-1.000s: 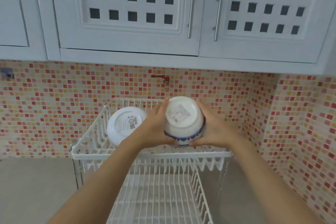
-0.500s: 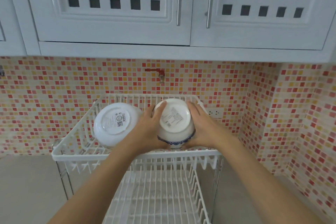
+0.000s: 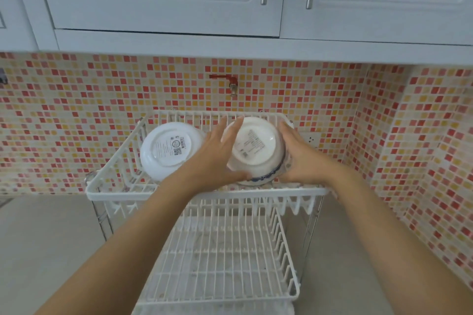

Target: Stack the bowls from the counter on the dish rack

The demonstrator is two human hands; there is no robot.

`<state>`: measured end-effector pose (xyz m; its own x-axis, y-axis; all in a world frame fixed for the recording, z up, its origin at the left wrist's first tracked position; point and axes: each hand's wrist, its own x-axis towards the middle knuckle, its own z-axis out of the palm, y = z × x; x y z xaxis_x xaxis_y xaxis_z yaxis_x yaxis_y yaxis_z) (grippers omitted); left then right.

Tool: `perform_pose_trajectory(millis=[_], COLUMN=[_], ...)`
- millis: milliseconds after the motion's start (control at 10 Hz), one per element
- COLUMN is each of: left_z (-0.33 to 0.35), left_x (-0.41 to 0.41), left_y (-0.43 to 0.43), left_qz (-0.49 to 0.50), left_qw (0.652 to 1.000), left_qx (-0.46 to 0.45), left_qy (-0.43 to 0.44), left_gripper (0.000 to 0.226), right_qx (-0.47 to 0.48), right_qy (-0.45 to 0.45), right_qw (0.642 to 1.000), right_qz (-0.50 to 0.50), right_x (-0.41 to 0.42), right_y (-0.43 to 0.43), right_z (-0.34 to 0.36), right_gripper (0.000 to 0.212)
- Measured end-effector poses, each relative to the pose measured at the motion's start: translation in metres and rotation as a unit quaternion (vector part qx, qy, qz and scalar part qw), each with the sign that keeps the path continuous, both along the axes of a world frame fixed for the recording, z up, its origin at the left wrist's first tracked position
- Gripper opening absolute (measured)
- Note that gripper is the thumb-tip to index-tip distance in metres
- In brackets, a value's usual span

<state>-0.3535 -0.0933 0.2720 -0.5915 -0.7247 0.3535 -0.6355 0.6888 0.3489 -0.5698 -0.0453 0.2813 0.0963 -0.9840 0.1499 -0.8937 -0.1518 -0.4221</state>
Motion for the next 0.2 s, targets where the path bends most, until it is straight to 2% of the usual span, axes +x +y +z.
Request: perform_pose_trajectory(millis=[100,200], left_z=[0.005,0.01], left_x=[0.007,0.021], left_y=[0.01,0.031], left_qz=[0.005,0.012], left_qw=[1.0,0.997], left_qx=[-0.027,-0.063], left_qy=[0.015,0.037], left_gripper=[0.098,0.078], right_qx=[-0.029,-0.129], right_qy=[-0.039,-0.078], right_qw=[0.999,0.989], right_qz=[-0.002,-0.002], right_x=[0.007,0.038], right_y=[0.016,0.046], right_z=[0.004,0.007], right_gripper=[0.106,0.081])
